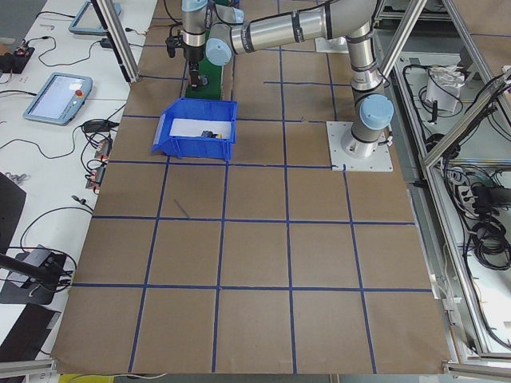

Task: Transport two buttons from left to right
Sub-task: 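Lower the red-capped button onto the conveyor belt and open the left gripper, then reach the left gripper into the bin and grasp the yellow-ringed button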

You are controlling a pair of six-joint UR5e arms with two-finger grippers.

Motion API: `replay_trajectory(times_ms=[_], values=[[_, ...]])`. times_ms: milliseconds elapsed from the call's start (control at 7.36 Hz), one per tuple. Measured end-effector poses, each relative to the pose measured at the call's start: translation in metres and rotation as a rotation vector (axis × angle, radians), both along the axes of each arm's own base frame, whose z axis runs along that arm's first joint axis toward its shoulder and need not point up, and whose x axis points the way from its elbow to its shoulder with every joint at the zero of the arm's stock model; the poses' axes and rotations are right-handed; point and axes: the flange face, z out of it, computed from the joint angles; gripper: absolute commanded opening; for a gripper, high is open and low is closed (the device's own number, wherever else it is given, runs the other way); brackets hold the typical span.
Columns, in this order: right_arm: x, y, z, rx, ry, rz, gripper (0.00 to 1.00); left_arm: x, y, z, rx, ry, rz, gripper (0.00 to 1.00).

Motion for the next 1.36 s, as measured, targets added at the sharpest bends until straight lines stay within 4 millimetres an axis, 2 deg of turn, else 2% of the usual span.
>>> replay_trajectory(times_ms=[272, 543, 679, 951, 1358], values=[[0.0, 0.0, 0.0, 0.0, 0.0, 0.0, 1.0, 0.057, 0.006, 0.002, 0.043, -0.025, -0.102, 0.98], [0.0, 0.0, 0.0, 0.0, 0.0, 0.0, 1.0, 0.092, 0.016, -0.007, 0.075, -0.019, -0.161, 0.98], [0.0, 0.0, 0.0, 0.0, 0.0, -0.001, 1.0, 0.106, 0.02, -0.014, 0.092, -0.007, -0.184, 0.94], [0.0, 0.0, 0.0, 0.0, 0.0, -0.001, 1.0, 0.117, 0.031, -0.036, 0.115, 0.003, -0.209, 0.95], [0.0, 0.0, 0.0, 0.0, 0.0, 0.0, 1.0, 0.117, 0.043, -0.061, 0.126, 0.007, -0.21, 0.96]])
